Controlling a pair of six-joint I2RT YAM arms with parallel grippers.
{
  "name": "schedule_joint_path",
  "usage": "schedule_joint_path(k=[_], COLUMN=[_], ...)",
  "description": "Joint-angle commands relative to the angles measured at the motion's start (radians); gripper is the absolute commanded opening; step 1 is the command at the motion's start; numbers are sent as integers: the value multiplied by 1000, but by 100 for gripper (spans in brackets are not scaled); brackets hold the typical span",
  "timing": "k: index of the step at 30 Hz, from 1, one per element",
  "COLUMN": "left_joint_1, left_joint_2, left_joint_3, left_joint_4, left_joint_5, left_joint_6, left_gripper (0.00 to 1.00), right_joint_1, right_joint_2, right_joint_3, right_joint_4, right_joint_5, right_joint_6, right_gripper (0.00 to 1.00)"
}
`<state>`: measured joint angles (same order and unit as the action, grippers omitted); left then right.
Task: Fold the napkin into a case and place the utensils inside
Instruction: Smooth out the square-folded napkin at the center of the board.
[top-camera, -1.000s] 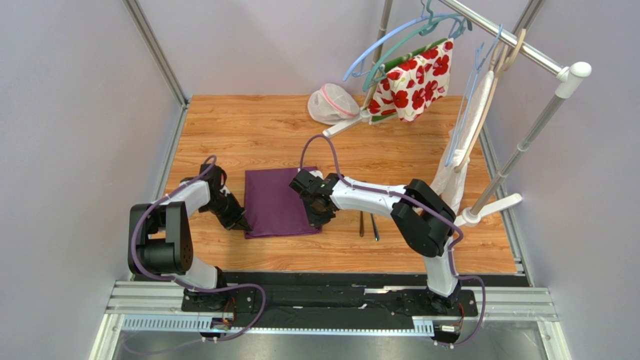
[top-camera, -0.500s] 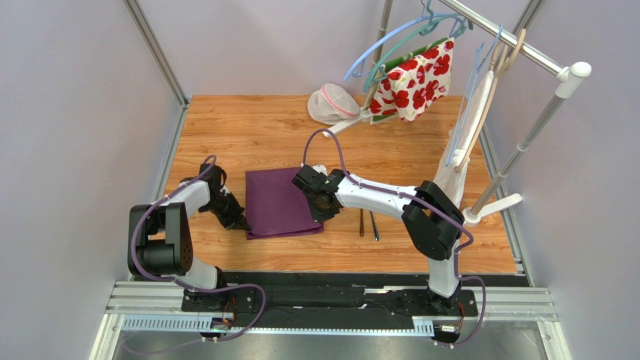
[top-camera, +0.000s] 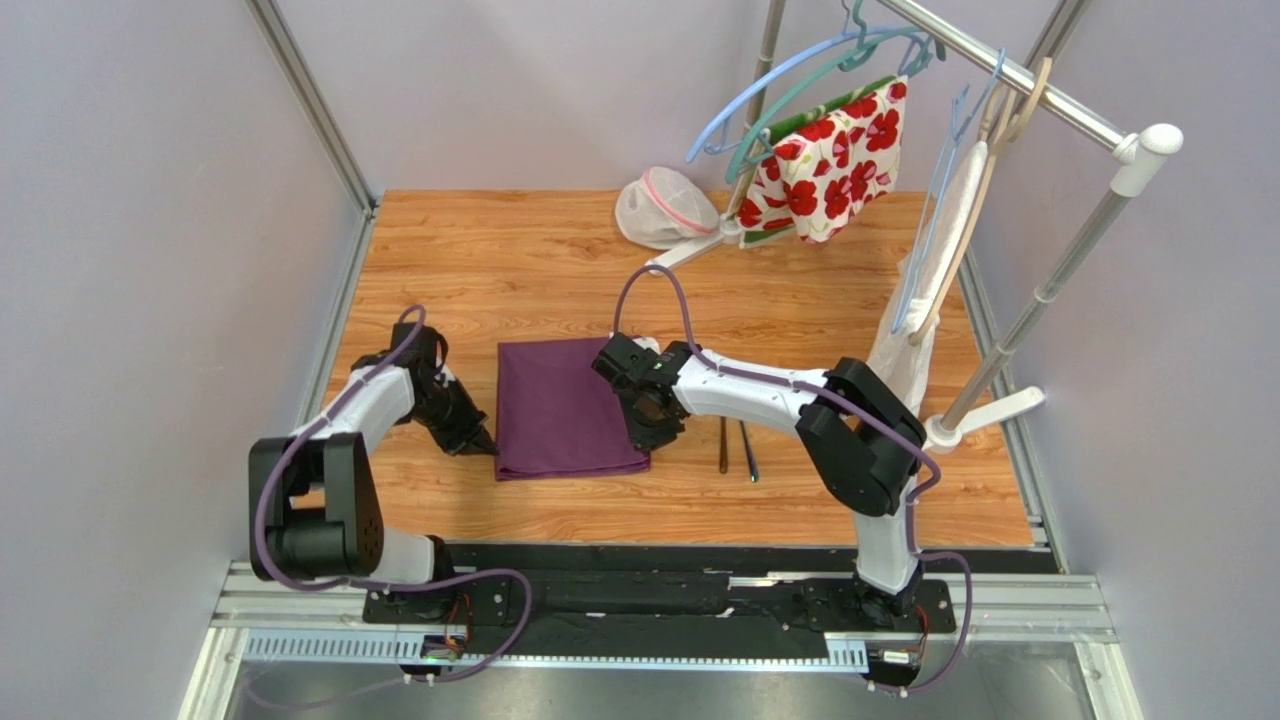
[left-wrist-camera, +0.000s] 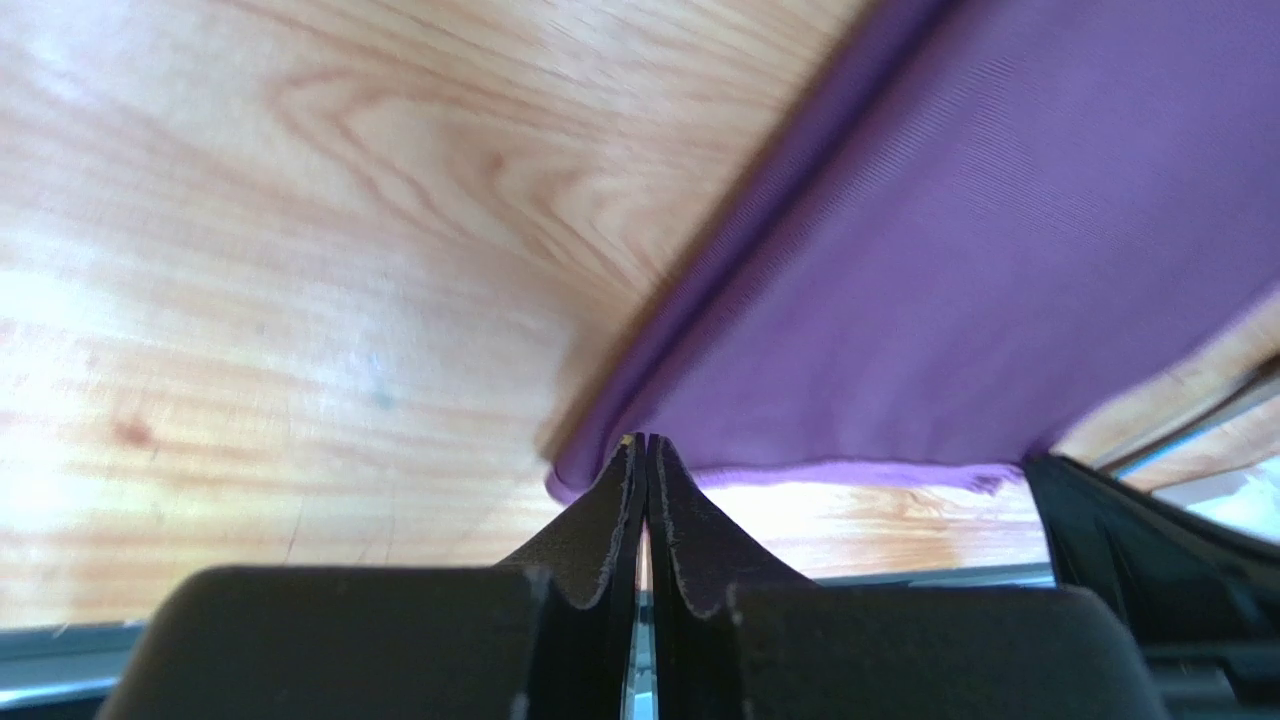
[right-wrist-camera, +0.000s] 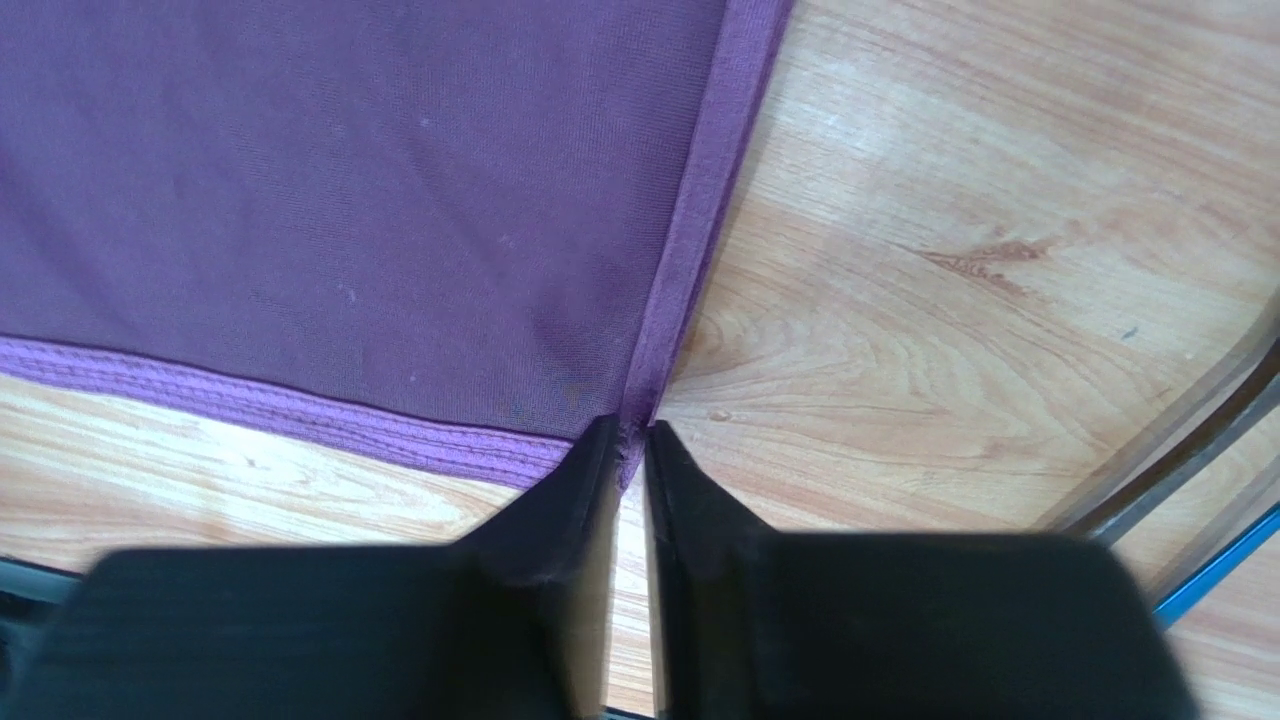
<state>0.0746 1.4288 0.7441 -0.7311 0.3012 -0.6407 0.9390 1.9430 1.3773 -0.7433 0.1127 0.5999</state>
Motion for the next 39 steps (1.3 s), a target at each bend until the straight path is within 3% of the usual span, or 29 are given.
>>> schedule_joint_path(k=[1, 2, 5, 9, 13, 18, 23, 30, 35, 39], left_joint_1=[4, 4, -12, -62, -61, -59, -58, -58, -59, -58], left_joint_2=[-125, -131, -110, -29, 18, 7, -30, -16, -157, -153], left_joint_3=[75, 83, 110, 115, 69, 2, -49, -43, 23, 150], left_joint_4=[-37, -39, -27, -19, -14, -28, -13, -24, -19, 13], left_joint_5=[7, 54, 149, 150, 110, -23, -129, -122, -67, 16], left_joint_6=[35, 47, 59, 58, 32, -22, -89, -85, -22, 22], left_gripper=[14, 15, 13, 8, 0, 0, 0, 0, 1, 11], right_joint_1=[-14, -19, -32, -46, -46, -57, -92, -135, -186, -229], right_joint_2=[-70, -85, -121, -113, -92, -81, -70, -110, -136, -87], right_joint_3=[-6, -6, 11, 46, 7, -127, -247, -236, -143, -38], right_joint_4=[16, 18, 19, 90, 177, 274, 332, 349, 334, 348], right_joint_5=[10, 15, 25, -111, -266, -318, -327, -347, -341, -346], right_joint_6=[-32, -41, -78, -95, -72, -40, -29, -32, -55, -72], right_gripper=[26, 34, 42, 42, 33, 13, 9, 9, 17, 37])
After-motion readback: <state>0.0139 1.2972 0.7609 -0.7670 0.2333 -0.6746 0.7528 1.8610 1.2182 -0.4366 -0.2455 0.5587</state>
